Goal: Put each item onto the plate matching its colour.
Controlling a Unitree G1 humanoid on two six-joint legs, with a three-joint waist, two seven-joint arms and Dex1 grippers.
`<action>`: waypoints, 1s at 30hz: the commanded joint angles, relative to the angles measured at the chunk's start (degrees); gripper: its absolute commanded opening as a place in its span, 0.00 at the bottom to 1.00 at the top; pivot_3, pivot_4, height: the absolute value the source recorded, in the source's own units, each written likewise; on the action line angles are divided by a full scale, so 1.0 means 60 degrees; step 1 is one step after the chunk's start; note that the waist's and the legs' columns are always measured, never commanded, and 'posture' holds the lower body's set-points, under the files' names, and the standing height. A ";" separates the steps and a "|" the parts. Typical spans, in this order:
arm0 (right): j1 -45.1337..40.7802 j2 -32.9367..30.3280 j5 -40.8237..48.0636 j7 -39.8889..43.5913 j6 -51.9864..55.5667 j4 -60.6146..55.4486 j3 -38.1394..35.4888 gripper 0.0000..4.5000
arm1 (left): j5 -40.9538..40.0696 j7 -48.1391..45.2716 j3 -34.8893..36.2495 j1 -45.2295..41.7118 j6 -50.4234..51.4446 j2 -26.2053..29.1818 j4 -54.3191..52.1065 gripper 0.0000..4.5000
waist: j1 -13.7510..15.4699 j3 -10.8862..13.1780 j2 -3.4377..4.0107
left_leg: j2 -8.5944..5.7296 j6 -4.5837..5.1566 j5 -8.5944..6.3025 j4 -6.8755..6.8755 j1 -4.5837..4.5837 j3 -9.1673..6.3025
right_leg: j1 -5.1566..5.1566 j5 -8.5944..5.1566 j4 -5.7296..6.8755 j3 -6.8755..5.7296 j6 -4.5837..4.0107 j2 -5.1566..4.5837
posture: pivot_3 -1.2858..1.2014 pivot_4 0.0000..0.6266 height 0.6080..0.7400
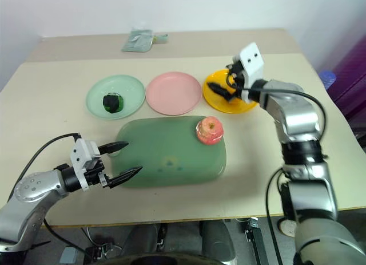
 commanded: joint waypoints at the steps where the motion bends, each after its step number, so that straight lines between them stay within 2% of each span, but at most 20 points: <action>1: 0.1492 -0.0944 0.0603 0.1423 0.0154 -0.1902 0.0123 0.99 | -0.0225 -0.0160 0.0031 -0.0188 0.0085 0.0169 -0.0254 1.00 | 0.0075 0.0001 0.0002 | -0.0004 0.0000 0.0000 0.0001 -0.0003 -0.0002 | 0.0000 0.0000 -0.0002 -0.0001 0.0000 -0.0007 | 0.52 0.24 1.00; 3: 0.1861 -0.1086 0.0571 0.1507 0.0192 -0.2156 0.0255 0.99 | -0.0241 -0.0195 -0.0032 -0.0304 0.0131 0.0179 -0.0218 1.00 | 0.0033 0.0002 0.0002 | -0.0004 0.0001 0.0000 0.0006 0.0002 0.0003 | 0.0005 0.0001 0.0000 -0.0002 0.0002 -0.0007 | 0.52 0.24 1.00; 10: 0.1919 -0.0510 -0.0207 0.0893 0.0277 -0.1561 0.1095 0.99 | -0.0296 -0.0090 -0.0334 -0.1038 0.0613 0.0165 -0.0278 1.00 | 0.0006 0.0000 0.0006 | -0.0003 0.0000 0.0000 0.0005 0.0016 0.0007 | -0.0004 0.0006 0.0014 0.0006 -0.0011 0.0030 | 0.52 0.24 1.00; 11: 0.1847 -0.0392 -0.0223 0.0756 0.0351 -0.1515 0.1087 0.87 | -0.0306 -0.0041 -0.0322 -0.1081 0.0692 0.0171 -0.0324 1.00 | 0.0012 0.0000 0.0006 | -0.0003 0.0000 0.0000 0.0006 0.0011 0.0006 | -0.0006 0.0006 0.0013 0.0005 -0.0010 0.0028 | 0.52 0.24 1.00; 14: 0.1653 -0.0119 -0.0121 0.0513 0.0353 -0.1666 0.0862 0.66 | -0.0341 0.0145 -0.0178 -0.1055 0.0877 0.0207 -0.0471 1.00 | 0.0023 0.0000 0.0003 | -0.0005 0.0000 0.0000 0.0007 0.0008 0.0008 | -0.0007 0.0006 0.0010 0.0006 -0.0009 0.0019 | 0.52 0.24 1.00; 19: 0.0416 0.1001 0.0055 -0.0395 0.0917 -0.1595 0.0809 0.65 | -0.0141 0.0962 0.0701 -0.0569 0.0758 -0.0025 -0.0326 1.00 | -0.0036 0.0002 0.0007 | 0.0001 0.0000 0.0000 0.0006 0.0008 0.0008 | -0.0015 0.0006 0.0012 0.0007 -0.0010 0.0024 | 0.52 0.24 1.00; 24: -0.1862 0.3274 -0.0763 -0.2529 0.1543 0.1018 0.1185 0.65 | 0.0056 0.1941 0.1453 -0.0273 0.0394 -0.0731 0.0165 1.00 | -0.0165 0.0001 0.0005 | 0.0001 -0.0007 0.0004 0.0002 0.0009 0.0006 | -0.0025 0.0007 0.0021 0.0007 -0.0012 0.0025 | 0.52 0.24 1.00; 30: -0.3625 0.4662 -0.1971 -0.3396 -0.0391 0.4999 0.1518 0.65 | 0.0392 0.2284 0.1510 0.0185 0.0108 -0.0968 0.0091 1.00 | -0.0149 -0.0003 -0.0001 | -0.0019 -0.0014 0.0007 -0.0002 -0.0008 0.0004 | -0.0034 0.0008 0.0016 0.0002 -0.0011 -0.0012 | 0.52 0.24 1.00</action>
